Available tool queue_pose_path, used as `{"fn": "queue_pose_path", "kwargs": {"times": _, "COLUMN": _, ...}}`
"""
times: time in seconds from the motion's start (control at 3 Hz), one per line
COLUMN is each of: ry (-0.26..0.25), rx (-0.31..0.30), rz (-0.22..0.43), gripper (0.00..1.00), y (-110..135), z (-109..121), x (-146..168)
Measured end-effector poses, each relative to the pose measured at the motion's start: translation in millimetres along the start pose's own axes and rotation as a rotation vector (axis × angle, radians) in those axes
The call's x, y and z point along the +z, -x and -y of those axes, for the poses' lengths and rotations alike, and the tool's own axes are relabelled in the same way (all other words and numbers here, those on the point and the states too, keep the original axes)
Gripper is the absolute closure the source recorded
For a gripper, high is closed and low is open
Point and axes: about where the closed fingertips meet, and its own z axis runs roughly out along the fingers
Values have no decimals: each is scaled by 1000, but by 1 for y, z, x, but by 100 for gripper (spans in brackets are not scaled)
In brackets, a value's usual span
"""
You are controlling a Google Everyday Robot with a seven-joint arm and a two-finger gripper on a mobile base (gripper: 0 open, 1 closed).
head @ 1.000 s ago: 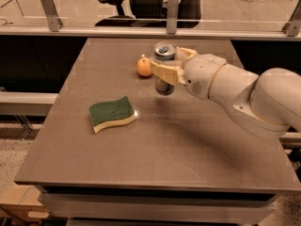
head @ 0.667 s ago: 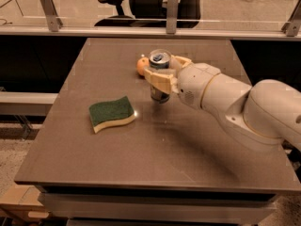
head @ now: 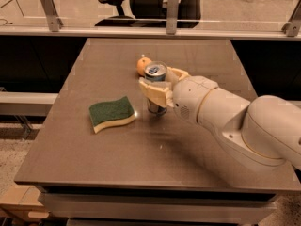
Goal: Move redbull can near sponge
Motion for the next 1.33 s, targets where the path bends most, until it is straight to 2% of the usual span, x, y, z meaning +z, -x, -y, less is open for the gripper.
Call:
{"fn": "queue_pose_path", "kwargs": {"times": 0.67, "ry": 23, "rx": 13, "rz": -23, "gripper": 100, "y": -6, "z": -8, "x": 0}}
{"fn": "queue_pose_path", "kwargs": {"times": 1.33, "ry": 37, "rx": 26, "rz": -15, "gripper": 100, "y": -14, "z": -10, "x": 4}}
